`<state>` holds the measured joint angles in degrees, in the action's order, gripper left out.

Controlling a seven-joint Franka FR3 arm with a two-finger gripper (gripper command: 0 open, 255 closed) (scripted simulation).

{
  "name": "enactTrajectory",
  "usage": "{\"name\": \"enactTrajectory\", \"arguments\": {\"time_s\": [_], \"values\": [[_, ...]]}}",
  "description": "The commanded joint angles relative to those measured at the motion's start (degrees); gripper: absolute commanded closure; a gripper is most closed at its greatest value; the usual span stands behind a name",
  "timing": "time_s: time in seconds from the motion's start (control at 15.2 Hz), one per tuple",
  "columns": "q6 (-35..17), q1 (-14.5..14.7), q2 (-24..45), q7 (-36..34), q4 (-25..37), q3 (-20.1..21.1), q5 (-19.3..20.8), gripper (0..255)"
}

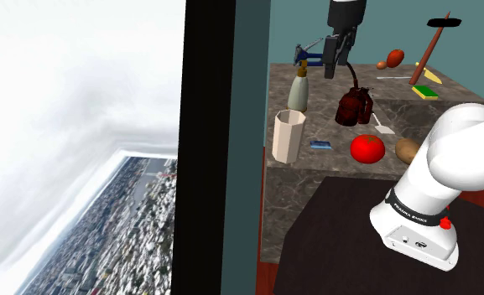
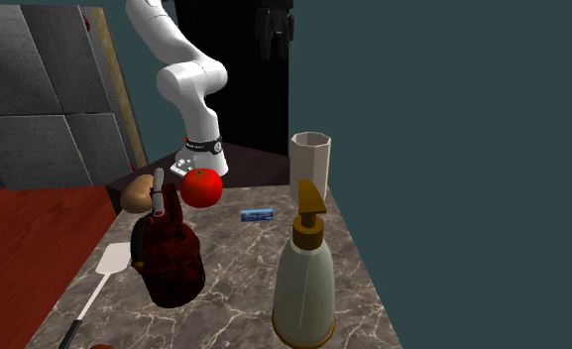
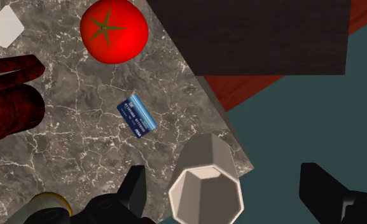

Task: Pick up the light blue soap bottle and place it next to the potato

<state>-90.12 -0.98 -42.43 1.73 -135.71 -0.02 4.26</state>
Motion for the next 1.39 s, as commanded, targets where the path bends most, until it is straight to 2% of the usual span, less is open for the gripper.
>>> {"name": "enactTrajectory", "arguments": {"time_s": [0.0, 0.66, 0.99, 1.32], "values": [[0.0, 0.0, 0.0, 0.0, 0.0, 0.0, 0.0, 0], [-9.3, -3.8, 16.9, 6.6, 8.5, -9.0, 2.6, 0], [-12.5, -5.2, 26.3, 10.2, 15.2, -13.1, 1.7, 0], [-14.2, -6.8, 36.4, 14.4, 23.4, -16.7, -1.0, 0]]}}
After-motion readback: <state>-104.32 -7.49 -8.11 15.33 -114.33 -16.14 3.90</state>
